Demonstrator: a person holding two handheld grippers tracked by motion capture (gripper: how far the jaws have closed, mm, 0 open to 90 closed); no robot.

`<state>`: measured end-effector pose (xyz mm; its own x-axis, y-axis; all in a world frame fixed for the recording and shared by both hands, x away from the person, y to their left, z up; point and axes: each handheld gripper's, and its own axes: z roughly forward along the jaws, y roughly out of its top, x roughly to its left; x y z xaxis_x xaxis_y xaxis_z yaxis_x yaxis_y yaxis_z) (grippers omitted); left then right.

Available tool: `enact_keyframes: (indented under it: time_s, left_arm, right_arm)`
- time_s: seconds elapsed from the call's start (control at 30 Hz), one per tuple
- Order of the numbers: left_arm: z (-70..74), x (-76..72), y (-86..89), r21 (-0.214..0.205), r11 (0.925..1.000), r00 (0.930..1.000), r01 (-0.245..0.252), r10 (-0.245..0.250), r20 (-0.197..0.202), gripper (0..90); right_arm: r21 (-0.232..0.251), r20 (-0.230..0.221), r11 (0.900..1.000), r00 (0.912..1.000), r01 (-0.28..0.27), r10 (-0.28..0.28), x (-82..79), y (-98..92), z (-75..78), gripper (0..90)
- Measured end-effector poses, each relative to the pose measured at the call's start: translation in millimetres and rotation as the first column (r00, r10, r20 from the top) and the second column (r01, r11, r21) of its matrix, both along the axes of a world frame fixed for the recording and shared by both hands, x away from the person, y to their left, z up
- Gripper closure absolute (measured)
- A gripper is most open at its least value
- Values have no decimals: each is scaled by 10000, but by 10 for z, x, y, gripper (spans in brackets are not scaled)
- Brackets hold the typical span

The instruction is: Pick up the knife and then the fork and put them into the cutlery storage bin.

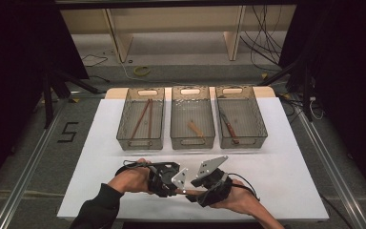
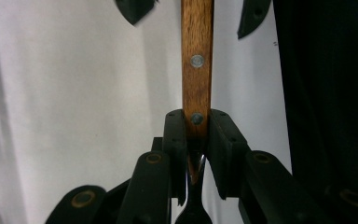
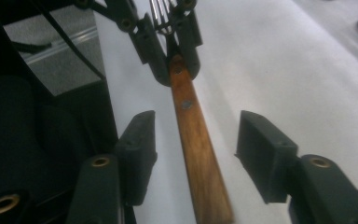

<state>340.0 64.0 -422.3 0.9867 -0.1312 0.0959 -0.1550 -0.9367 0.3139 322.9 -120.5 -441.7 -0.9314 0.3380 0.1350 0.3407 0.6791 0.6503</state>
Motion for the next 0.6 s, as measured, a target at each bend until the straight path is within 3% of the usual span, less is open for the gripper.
enact_keyframes:
  time_s: [0.33,0.6]
  left_arm:
    - [8,-34,-31,-177,9998,10000,22,-23,-84,773]
    - [-5,-38,-35,-127,9997,9998,198,-199,-98,769]
  right_arm:
    - [-204,59,9996,9998,-207,208,-30,39,-45,673]
    - [-298,11,9983,9987,-504,505,-37,43,-68,736]
